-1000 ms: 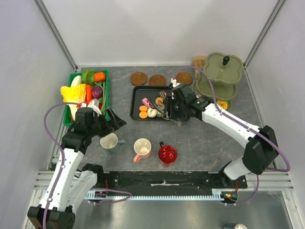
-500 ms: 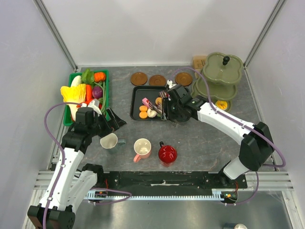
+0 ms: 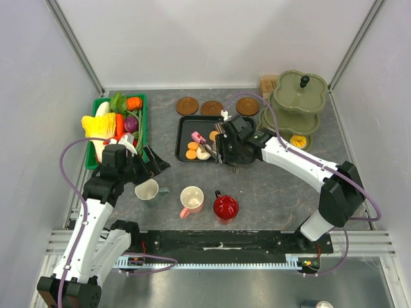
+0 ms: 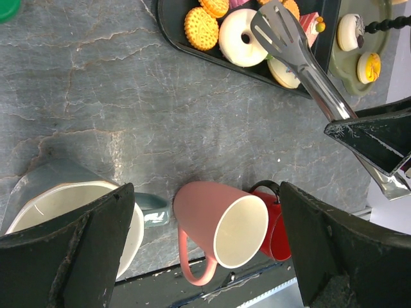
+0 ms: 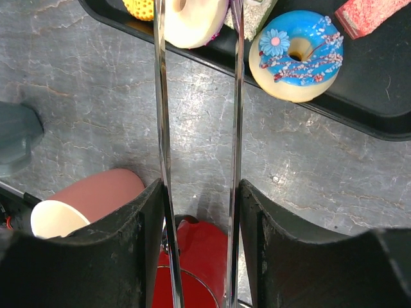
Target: Serve the afternoon tea
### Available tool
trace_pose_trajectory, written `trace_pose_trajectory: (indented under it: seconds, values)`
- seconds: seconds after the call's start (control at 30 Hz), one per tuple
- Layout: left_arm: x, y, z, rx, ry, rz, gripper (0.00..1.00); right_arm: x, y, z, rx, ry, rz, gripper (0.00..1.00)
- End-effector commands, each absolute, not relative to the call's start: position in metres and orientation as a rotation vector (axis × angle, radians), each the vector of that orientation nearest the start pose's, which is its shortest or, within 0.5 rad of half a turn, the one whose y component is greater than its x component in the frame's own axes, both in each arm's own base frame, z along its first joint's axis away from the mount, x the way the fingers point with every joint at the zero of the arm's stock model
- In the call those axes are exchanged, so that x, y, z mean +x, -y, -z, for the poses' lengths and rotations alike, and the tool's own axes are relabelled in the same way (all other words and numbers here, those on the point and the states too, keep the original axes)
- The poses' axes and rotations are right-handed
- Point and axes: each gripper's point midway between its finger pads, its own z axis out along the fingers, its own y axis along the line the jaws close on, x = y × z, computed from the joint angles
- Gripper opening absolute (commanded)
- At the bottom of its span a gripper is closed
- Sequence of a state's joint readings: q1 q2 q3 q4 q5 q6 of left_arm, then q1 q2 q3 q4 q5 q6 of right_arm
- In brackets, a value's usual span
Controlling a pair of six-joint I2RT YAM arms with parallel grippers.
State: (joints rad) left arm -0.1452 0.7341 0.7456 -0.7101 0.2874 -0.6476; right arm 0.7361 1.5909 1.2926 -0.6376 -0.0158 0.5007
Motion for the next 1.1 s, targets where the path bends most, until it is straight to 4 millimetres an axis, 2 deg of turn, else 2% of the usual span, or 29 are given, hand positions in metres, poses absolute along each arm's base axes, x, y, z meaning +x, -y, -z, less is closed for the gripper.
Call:
trace_pose_trajectory:
  seconds: [0.0, 0.2, 0.5, 0.63, 1.07]
  values:
    - [0.214, 0.101, -0.175, -0.434, -2.305, 0.702, 0.99, 0.282, -0.282, -0.152, -0.316, -2.548, -0.474, 0.54]
    - [0.214, 0.101, -0.172, -0.440, -2.313, 0.697, 0.99, 0.280, -0.281, -0.150, -0.327, -2.567, -0.465, 0.54]
    - [0.214, 0.099, -0.173, -0.447, -2.311, 0.686, 0.99, 0.274, -0.286, -0.152, -0.346, -2.579, -0.514, 0.47]
    - [0.214, 0.099, -0.172, -0.447, -2.313, 0.683, 0.99, 0.275, -0.285, -0.153, -0.345, -2.574, -0.508, 0.39]
    - [0.214, 0.096, -0.175, -0.449, -2.311, 0.665, 0.99, 0.283, -0.282, -0.182, -0.304, -2.468, -0.520, 0.23]
